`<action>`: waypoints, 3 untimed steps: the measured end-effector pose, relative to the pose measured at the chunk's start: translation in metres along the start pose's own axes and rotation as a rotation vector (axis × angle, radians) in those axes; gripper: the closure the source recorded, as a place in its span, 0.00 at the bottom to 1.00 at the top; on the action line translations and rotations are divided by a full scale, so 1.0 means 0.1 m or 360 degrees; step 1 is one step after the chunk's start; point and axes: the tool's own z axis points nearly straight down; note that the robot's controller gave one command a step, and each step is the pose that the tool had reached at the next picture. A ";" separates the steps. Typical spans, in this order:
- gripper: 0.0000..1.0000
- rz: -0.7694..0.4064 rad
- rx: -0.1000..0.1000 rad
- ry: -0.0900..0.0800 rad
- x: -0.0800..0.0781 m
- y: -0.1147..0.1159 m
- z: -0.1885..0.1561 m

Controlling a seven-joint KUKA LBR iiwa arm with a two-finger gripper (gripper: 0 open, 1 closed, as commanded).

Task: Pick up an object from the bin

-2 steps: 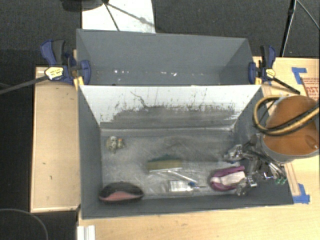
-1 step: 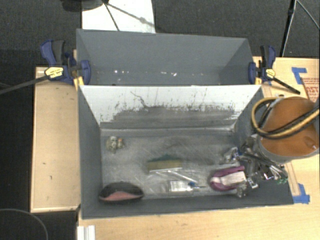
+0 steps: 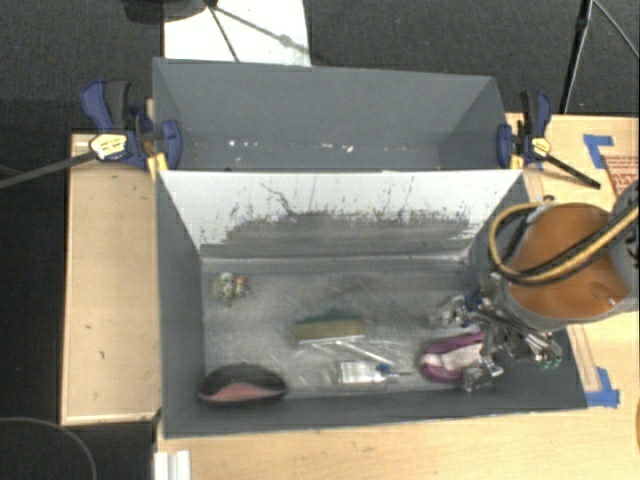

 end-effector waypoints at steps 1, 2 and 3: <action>0.00 -0.0297 -0.0003 -0.0007 -0.02 0.06 -0.01; 1.00 -0.0296 -0.0004 0.0001 0.00 0.05 -0.01; 1.00 -0.0289 -0.0011 0.0025 -0.04 0.04 -0.59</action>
Offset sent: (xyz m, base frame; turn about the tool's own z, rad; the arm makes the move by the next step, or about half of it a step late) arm -0.0073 0.0039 -0.0032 -0.1867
